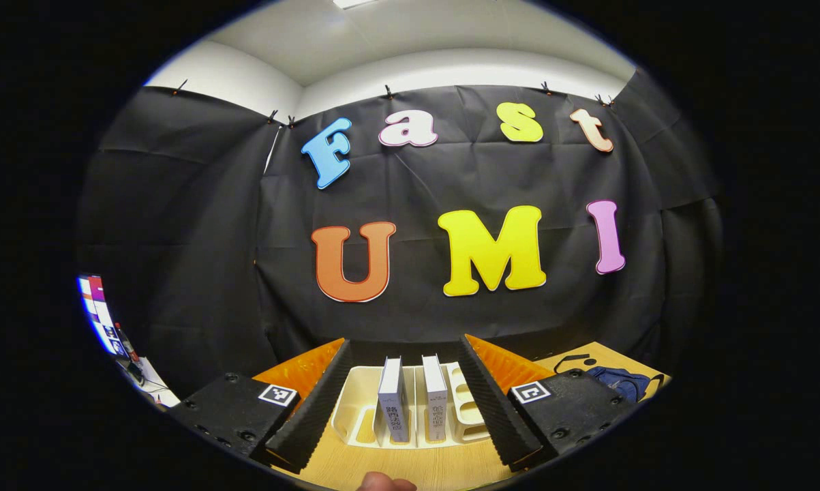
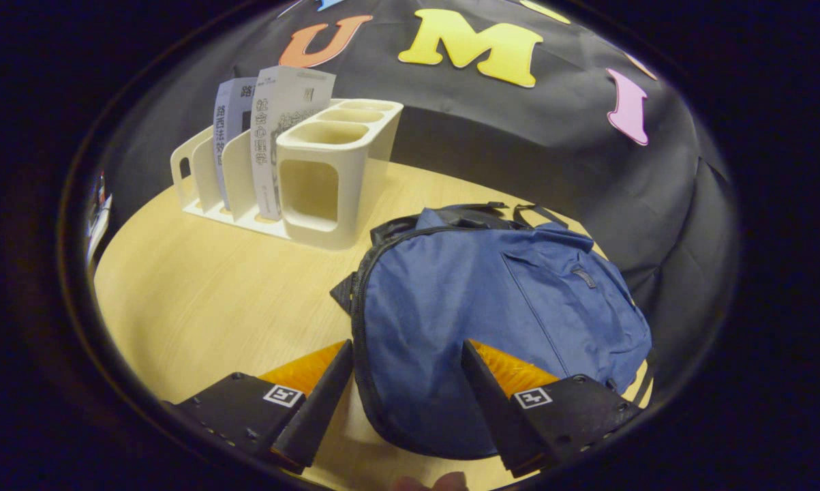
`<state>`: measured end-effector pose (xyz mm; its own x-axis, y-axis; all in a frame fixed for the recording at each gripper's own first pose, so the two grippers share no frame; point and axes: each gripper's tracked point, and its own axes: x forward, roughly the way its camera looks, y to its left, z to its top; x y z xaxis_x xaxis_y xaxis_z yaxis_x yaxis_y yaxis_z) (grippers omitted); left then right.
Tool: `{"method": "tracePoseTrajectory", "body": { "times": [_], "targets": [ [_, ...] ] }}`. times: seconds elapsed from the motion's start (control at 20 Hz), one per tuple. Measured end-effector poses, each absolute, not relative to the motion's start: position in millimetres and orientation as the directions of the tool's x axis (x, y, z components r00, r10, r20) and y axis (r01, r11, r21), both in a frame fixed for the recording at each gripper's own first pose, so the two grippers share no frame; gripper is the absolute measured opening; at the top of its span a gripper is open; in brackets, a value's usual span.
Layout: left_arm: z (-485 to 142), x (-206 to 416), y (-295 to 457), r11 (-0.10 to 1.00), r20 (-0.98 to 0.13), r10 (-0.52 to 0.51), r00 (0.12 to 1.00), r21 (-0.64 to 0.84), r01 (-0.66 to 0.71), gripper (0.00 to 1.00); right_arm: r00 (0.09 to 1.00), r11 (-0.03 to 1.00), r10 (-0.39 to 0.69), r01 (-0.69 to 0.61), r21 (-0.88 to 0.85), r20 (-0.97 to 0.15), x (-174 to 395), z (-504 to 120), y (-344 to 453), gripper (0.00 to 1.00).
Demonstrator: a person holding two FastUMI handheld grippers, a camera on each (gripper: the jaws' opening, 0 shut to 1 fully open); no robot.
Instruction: Open the schoolbag, grab two books from the bookshelf and put them into the schoolbag.
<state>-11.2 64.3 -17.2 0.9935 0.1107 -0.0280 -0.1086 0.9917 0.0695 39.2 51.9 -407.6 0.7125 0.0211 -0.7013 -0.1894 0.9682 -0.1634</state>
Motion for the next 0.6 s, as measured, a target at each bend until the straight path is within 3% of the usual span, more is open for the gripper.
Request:
{"method": "tracePoseTrajectory", "body": {
  "times": [0.25,0.3,0.45,0.6],
  "targets": [
    [-17.3,-9.9,66.8,0.991,-0.024,0.117,0.993,0.073,-0.115,0.98,0.698,0.973,0.02,-0.179,-0.148,-0.715,44.4,-410.8,48.8,0.91],
    [-17.6,-8.9,67.9,0.991,-0.026,0.119,0.993,0.069,-0.117,0.98,0.69,0.974,0.031,-0.183,-0.132,-0.723,44.1,-409.3,51.4,0.77],
    [-18.5,-8.8,71.8,0.99,-0.024,0.129,0.991,0.057,-0.128,0.98,0.662,0.981,0.07,-0.182,-0.07,-0.746,42.9,-407.2,53.1,0.53],
    [-22.7,-8.6,75.5,0.99,-0.035,0.139,0.99,0.038,-0.137,0.98,0.656,0.981,0.084,-0.186,-0.053,-0.75,38.2,-390.1,48.8,0.09]
  ]
}}
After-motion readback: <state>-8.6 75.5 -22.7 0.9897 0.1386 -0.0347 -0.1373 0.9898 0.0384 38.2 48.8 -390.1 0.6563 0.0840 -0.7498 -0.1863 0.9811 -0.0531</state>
